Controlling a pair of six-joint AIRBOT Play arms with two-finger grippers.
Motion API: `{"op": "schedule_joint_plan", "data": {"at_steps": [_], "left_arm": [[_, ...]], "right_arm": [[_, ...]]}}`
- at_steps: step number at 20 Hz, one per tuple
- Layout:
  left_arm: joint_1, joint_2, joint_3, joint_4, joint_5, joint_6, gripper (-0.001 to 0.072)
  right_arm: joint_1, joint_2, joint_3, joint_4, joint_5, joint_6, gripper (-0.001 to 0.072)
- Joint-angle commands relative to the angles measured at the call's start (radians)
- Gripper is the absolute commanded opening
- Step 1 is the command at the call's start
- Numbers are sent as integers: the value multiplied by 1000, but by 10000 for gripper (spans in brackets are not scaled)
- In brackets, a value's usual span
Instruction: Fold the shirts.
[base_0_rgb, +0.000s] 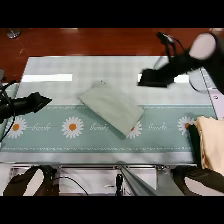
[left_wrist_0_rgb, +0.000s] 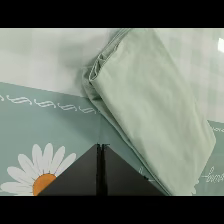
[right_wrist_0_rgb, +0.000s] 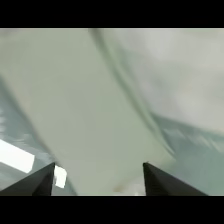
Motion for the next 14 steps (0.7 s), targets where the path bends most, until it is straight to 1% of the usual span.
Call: {"op": "schedule_joint_plan", "data": {"at_steps": [1, 2, 3, 4, 5, 7, 8, 10, 11, 14], "left_arm": [[-1, 1, -2, 0, 1, 10, 19], [-1, 1, -2, 0, 1, 11, 19], [-1, 0, -2, 0, 1, 11, 19], [-1, 0, -2, 0, 1, 12, 19], [-1, 0, -2, 0, 0, 31, 19], [-8, 0, -2, 0, 0, 36, 19], [-16, 0, -2, 0, 0, 36, 19], [-39, 0, -2, 0, -1, 36, 19], [-51, 0, -2, 0, 0, 36, 19], [-86, 0, -2, 0, 0, 36, 19]], "right_arm": [[44, 430, -582, -156, -367, 441, 617], [89, 514, -757, -73, -547, 534, 617], [124, 548, -885, 42, -678, 600, 617], [156, 545, -961, 149, -768, 590, 617], [192, 516, -1001, 209, -831, 575, 617], [224, 415, -993, 238, -843, 544, 617], [223, 355, -972, 293, -842, 485, 617], [210, 249, -909, 414, -839, 312, 617], [203, 205, -878, 441, -826, 265, 617], [201, 66, -786, 449, -753, 198, 617]]}}
